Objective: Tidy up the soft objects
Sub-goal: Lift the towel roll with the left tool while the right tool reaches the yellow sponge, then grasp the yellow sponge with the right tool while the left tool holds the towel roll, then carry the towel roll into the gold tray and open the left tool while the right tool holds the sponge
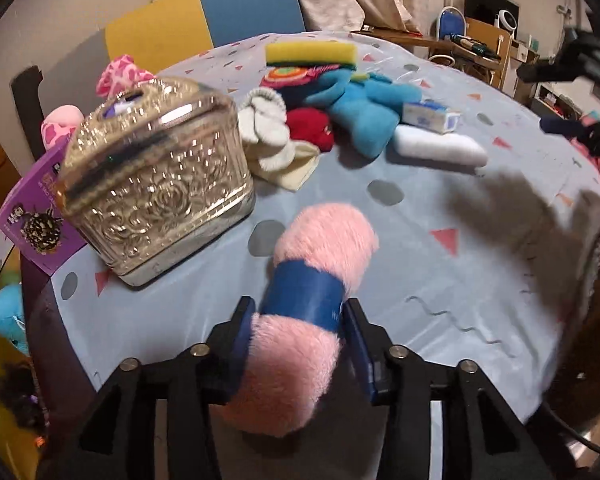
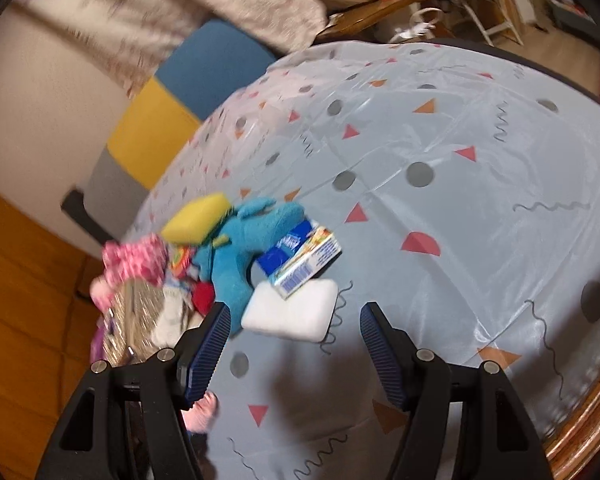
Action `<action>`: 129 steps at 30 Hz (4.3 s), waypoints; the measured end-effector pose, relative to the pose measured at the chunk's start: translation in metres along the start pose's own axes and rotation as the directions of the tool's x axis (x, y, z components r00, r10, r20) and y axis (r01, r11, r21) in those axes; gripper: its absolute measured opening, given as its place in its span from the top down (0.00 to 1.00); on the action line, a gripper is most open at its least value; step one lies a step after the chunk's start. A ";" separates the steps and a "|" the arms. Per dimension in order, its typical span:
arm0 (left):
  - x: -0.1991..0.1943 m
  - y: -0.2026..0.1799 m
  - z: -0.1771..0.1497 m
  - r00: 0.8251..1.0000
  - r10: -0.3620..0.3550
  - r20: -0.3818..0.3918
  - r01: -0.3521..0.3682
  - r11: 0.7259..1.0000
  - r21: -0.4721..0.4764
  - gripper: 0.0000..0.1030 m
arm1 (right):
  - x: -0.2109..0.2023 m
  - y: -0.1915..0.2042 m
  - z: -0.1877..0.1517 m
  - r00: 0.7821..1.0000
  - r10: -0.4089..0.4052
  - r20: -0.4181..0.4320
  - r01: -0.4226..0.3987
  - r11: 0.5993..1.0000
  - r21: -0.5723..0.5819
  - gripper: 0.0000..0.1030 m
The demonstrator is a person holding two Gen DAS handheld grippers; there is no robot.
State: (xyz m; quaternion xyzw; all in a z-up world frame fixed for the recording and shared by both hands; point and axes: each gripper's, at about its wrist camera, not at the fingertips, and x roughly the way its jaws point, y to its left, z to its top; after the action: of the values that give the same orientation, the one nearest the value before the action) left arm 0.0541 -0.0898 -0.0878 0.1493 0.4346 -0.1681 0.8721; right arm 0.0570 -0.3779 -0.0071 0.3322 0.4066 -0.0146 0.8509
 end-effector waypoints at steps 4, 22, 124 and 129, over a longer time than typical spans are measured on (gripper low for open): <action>0.008 0.014 -0.002 0.997 -0.062 0.034 0.065 0.996 -0.066 0.52 | 0.017 0.035 -0.005 0.996 -0.044 -0.081 0.030 0.985 -0.167 0.33; 0.008 0.021 -0.012 0.985 -0.108 0.137 0.119 0.990 -0.072 0.50 | 0.149 0.200 0.082 0.961 -0.218 -0.167 0.009 0.632 -0.775 0.15; -0.096 0.359 -0.094 0.940 0.325 -0.100 -0.280 0.573 -0.770 0.37 | 0.146 0.137 -0.121 0.892 -0.327 -0.314 -0.086 0.558 -0.825 0.27; -0.129 0.320 -0.101 0.919 0.391 -0.041 -0.289 0.601 -0.745 0.36 | 0.147 0.139 -0.123 0.893 -0.329 -0.307 -0.083 0.550 -0.831 0.27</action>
State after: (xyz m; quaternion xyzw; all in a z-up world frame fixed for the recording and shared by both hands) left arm 0.0449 0.2596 -0.0051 -0.1467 0.3723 0.1821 0.8982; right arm 0.1126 -0.1624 -0.0880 -0.1418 0.5644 0.1896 0.7908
